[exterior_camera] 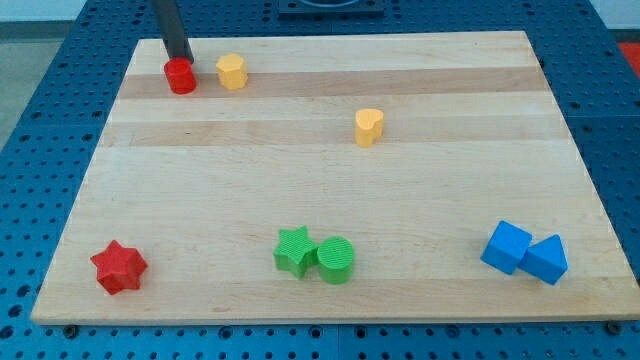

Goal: Drag the red circle towards the red star

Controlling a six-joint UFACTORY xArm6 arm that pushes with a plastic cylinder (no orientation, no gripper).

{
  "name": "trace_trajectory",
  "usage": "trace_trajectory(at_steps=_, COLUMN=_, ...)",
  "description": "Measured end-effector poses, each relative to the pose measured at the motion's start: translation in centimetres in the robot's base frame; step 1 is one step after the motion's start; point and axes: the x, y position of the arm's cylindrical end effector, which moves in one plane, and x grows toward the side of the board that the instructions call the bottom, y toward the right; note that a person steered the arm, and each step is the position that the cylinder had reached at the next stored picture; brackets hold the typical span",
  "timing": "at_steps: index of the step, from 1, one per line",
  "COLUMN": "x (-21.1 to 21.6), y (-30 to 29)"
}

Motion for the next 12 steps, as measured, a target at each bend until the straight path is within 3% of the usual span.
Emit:
trace_trajectory(at_steps=3, x=8.0, y=0.0)
trace_trajectory(at_steps=6, x=7.3, y=3.5)
trace_trajectory(at_steps=8, x=10.6, y=3.5)
trace_trajectory(at_steps=11, x=11.2, y=3.6)
trace_trajectory(at_steps=12, x=11.2, y=6.3)
